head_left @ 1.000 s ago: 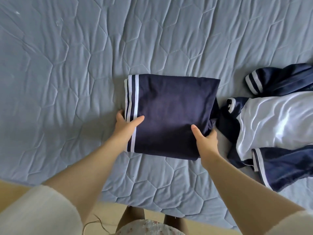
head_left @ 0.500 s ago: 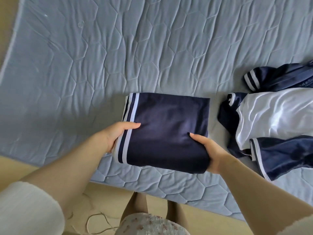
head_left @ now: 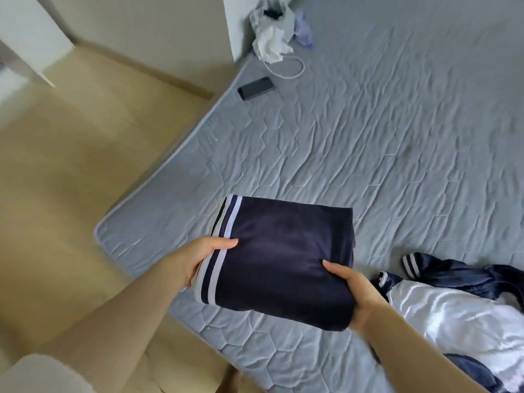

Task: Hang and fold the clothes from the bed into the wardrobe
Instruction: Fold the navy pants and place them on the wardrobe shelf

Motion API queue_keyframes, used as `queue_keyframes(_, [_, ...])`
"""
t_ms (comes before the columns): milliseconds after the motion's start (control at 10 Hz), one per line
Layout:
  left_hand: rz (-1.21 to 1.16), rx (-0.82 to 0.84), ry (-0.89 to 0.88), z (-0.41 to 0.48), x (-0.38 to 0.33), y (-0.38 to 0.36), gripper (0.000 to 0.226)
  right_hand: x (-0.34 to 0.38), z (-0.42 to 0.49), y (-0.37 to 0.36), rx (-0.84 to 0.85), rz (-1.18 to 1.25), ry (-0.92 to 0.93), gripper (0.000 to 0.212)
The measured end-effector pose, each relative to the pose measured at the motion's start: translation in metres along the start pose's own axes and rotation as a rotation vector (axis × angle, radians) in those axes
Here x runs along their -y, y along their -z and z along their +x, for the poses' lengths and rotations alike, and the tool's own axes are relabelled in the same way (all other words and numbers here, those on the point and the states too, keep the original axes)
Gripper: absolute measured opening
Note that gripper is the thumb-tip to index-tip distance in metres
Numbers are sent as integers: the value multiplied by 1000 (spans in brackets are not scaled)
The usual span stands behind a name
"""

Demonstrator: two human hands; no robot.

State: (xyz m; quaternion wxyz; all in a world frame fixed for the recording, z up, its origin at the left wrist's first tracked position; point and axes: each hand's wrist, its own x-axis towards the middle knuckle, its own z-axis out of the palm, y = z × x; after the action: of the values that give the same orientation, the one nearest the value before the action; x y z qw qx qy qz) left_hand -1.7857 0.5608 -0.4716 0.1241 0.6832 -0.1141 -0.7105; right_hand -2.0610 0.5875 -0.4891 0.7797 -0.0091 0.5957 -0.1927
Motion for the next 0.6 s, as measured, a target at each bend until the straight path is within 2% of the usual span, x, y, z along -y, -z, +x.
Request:
queue_keyframes(100, [-66,-24,-109,-53,-15,20,30,25,-39,-36,85,-63,63,53])
queue_keyframes(300, [-344,-112,-350,-154,-30,73,27,69,-98,-130,271,-248,191,44])
queue_keyframes(400, [-520,-182,-481,-202,-34,103,35,81,-118,-184,359,-355,254,41])
queue_keyframes(500, [-545,-319,-559,-242,-33,138,47,83,-133,-243,459,-484,309,33])
queue_keyframes(600, [-601,-382,-666,-276,-24,181,49,77,-143,-301,512,-557,299,32])
